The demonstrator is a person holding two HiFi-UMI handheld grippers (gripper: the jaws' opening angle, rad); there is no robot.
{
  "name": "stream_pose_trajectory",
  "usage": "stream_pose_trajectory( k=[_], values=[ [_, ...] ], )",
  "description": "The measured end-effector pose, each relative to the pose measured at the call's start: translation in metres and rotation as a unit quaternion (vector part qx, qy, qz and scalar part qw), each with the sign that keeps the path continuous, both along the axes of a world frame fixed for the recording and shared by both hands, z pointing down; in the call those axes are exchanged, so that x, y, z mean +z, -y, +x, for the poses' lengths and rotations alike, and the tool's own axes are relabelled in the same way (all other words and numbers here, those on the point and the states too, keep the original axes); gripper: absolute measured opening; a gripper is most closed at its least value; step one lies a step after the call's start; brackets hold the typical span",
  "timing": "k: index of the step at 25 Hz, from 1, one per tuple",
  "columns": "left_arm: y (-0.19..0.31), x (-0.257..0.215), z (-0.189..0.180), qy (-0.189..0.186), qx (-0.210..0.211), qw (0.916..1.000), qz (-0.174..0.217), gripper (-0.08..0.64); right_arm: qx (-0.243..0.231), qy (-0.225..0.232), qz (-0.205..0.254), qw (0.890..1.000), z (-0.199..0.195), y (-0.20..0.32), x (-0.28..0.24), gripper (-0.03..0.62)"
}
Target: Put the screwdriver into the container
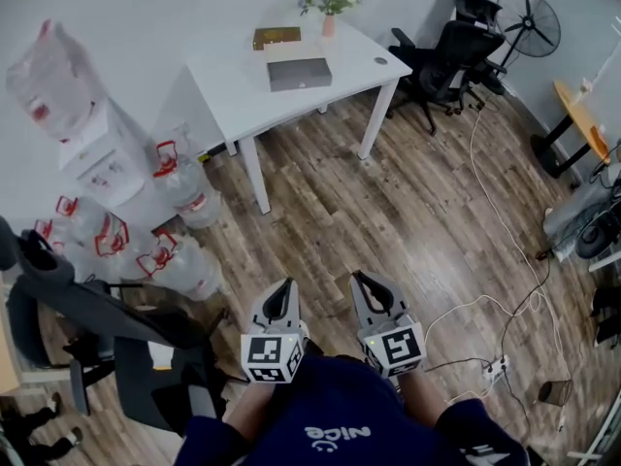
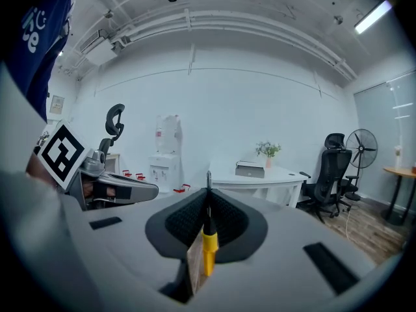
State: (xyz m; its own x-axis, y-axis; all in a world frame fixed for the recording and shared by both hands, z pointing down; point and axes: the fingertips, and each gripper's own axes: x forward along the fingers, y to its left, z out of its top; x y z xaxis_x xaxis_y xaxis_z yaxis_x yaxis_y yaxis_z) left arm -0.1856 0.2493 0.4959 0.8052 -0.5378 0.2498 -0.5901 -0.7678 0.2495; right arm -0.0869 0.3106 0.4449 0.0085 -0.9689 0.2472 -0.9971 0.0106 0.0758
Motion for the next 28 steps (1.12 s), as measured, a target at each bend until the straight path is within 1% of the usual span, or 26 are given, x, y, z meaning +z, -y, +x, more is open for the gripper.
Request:
stream_pose_trajectory(
  k=[6,15,18,23,28],
  values=[
    [0.047,-0.007,0.002,-0.004,-0.002,0.9998,0.019,0.017,0.005,0.006,0.021,1.000,0.001,0.038,0.002,0.037],
    [0.082,0.001,0.006,0.008,-0.013,0.9998,0.010,0.017,0.010,0.016,0.018,1.000,0.021,0.075,0.007,0.037],
    [0.101,0.002,0.014,0.007,-0.027,0.9996,0.009,0.017,0.004,0.015,0.021,1.000,0.036,0.097,0.009,0.037],
    [0.138,0.002,0.039,0.007,-0.049,0.9988,0.004,0.017,-0.014,0.013,0.018,1.000,0.071,0.143,0.008,0.037],
    [0.188,0.005,0.074,0.018,-0.072,0.9972,-0.003,0.017,-0.033,0.020,0.021,0.999,0.113,0.198,0.007,0.037]
  ],
)
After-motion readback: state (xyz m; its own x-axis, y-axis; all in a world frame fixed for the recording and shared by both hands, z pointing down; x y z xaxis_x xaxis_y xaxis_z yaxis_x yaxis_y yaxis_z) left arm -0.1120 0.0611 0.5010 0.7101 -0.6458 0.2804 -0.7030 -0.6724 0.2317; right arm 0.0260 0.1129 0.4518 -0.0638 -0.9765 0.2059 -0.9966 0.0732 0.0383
